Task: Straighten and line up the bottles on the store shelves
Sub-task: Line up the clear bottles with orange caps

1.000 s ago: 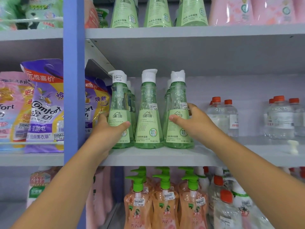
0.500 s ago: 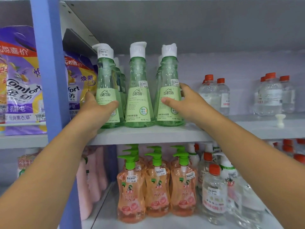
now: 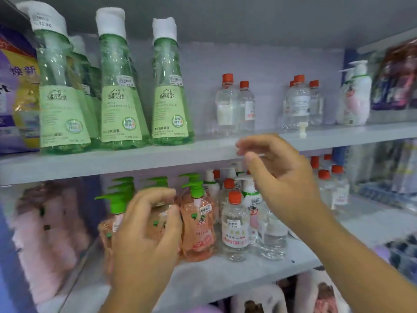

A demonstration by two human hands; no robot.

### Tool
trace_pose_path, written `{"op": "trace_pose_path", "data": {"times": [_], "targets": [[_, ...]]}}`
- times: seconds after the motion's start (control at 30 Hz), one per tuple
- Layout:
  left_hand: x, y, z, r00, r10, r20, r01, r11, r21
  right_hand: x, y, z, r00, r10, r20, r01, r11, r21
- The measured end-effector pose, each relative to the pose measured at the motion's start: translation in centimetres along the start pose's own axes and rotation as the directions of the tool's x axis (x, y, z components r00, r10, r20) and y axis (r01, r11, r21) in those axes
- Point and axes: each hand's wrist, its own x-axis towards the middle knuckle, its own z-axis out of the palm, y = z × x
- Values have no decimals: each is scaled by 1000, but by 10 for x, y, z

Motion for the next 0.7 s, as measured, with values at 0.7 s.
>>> {"op": "trace_pose_path", "data": {"times": [0.7], "targets": [[-37, -39, 218, 924, -381, -12, 297, 701, 649, -59, 198, -66, 855, 458, 241, -414, 885, -212]]}}
